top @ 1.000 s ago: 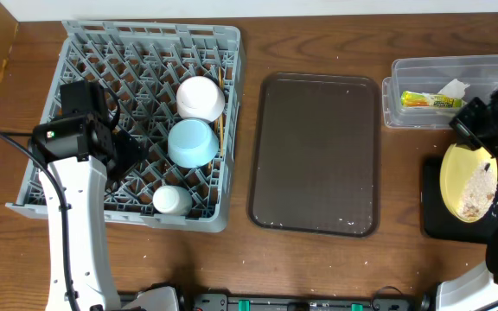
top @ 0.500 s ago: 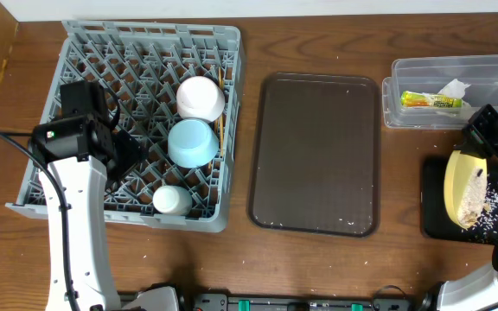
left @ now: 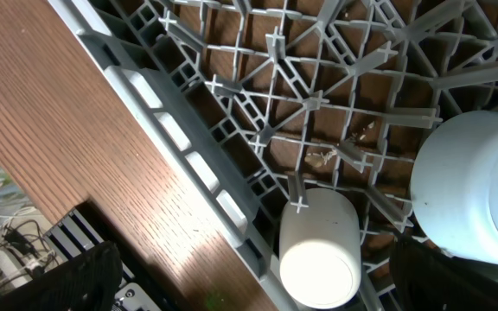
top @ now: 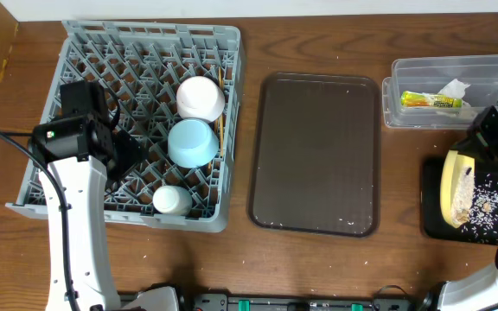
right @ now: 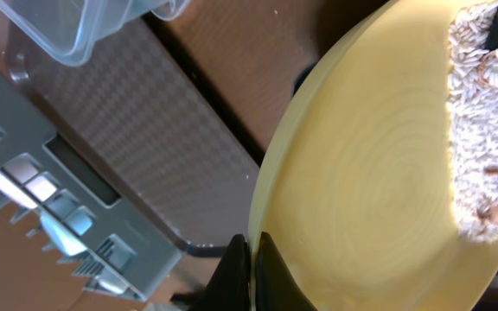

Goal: Sort waste into correct bins and load items into the dishwasher
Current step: 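Tilt the yellow plate to dump the rice onto the black tray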

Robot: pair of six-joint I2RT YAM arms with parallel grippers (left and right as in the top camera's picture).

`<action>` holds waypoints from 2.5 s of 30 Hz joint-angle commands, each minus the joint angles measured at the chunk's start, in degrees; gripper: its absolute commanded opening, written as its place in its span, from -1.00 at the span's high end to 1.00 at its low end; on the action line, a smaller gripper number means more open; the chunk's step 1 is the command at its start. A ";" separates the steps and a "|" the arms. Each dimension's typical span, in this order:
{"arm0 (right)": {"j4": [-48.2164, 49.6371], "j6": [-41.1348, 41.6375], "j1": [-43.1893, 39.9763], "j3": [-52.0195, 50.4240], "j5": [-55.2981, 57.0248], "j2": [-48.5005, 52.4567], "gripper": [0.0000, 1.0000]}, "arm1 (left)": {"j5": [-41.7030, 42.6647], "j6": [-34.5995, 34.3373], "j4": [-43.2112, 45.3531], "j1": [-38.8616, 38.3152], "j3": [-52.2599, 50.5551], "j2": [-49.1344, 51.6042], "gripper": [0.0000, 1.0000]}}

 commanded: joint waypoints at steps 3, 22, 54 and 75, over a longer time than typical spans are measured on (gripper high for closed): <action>-0.96 -2.67 -4.28 1.09 -2.47 -4.44 0.98 | -1.14 0.55 -0.17 0.24 0.15 -0.02 -1.00; -2.34 -10.36 -8.72 1.09 -8.92 -7.23 0.98 | -1.14 0.55 -0.17 0.24 0.15 -0.02 -1.00; 0.46 -8.72 -9.68 1.03 -11.08 -7.26 0.98 | -1.14 0.55 -0.17 0.24 0.15 -0.02 -1.00; -4.46 -12.70 -15.15 1.01 -21.53 -7.06 0.97 | -1.14 0.55 -0.17 0.24 0.15 -0.02 -1.00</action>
